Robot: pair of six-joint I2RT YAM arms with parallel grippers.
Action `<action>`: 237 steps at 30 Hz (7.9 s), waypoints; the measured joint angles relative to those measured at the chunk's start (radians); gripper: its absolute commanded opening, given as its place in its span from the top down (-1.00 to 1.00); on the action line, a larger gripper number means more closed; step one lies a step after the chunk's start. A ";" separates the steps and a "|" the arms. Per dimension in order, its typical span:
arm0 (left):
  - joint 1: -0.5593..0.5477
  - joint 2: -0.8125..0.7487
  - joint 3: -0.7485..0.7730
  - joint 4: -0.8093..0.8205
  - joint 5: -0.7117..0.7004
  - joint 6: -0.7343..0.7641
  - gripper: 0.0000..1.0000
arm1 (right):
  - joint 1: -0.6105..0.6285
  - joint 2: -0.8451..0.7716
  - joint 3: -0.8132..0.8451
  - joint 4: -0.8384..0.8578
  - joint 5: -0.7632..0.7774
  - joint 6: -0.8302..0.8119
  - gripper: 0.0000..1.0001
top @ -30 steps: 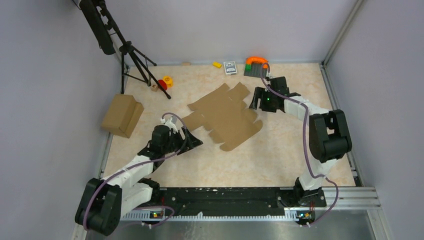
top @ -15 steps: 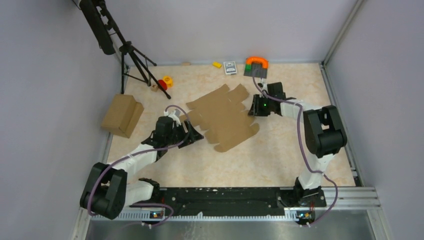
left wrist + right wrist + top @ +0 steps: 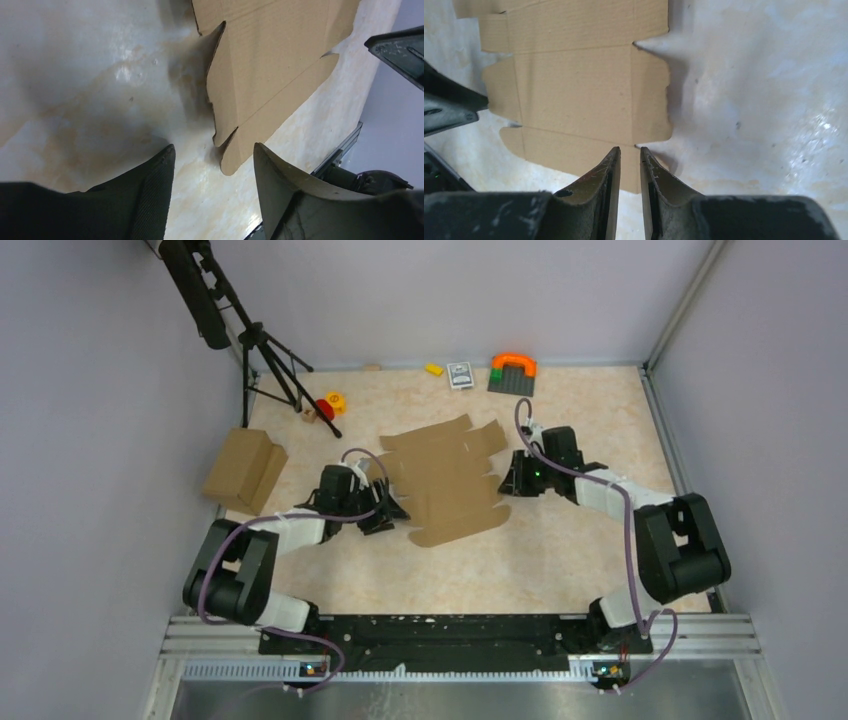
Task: Fold the paper box
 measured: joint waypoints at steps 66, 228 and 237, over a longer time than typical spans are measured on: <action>-0.149 -0.075 0.188 -0.487 -0.114 0.200 1.00 | 0.110 -0.218 -0.116 -0.112 0.164 0.153 -0.50; -0.604 -0.599 -0.020 -0.074 -0.714 0.362 -0.81 | 0.325 -0.129 0.150 -0.100 0.386 0.673 0.99; -0.604 -0.362 0.126 -0.109 -0.616 0.408 -0.82 | 0.294 -0.212 -0.026 0.070 0.249 0.622 0.95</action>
